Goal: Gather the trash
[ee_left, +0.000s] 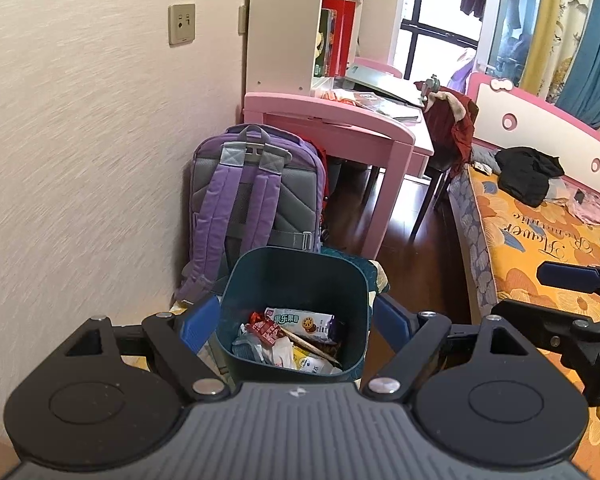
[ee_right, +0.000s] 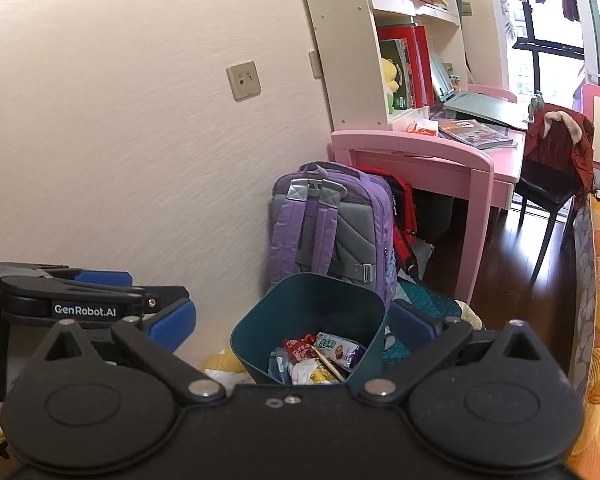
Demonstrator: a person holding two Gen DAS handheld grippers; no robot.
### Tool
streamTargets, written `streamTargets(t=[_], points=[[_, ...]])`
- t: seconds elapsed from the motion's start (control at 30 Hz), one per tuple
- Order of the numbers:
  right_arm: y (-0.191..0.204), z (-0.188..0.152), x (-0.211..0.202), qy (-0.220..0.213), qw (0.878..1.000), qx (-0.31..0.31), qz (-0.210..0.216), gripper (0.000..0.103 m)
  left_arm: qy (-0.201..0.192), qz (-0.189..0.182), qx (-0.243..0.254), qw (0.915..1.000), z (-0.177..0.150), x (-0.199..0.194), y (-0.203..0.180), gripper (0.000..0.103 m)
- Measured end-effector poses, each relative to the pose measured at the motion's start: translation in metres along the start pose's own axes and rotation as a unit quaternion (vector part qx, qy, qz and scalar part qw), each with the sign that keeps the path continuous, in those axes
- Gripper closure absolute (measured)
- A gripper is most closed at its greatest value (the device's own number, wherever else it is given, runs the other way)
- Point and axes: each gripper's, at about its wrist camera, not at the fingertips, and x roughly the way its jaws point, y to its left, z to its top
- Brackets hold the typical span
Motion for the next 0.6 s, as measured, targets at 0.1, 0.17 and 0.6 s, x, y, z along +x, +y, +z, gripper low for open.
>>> streamTargets(t=[0.1, 0.17, 0.6], points=[[0.005, 0.0, 0.003, 0.001, 1.0, 0.001, -0.006, 0.0, 0.0, -0.007, 0.001, 1.0, 0.001, 0.001, 0.005, 0.019], [0.009, -0.001, 0.005, 0.002, 1.0, 0.003, -0.01, 0.0, 0.004, -0.013, -0.002, 0.9999, 0.001, 0.003, 0.008, 0.019], [0.025, -0.002, 0.014, 0.012, 1.0, 0.004, -0.02, 0.0, 0.022, -0.017, -0.006, 0.9996, -0.002, 0.008, 0.024, 0.019]])
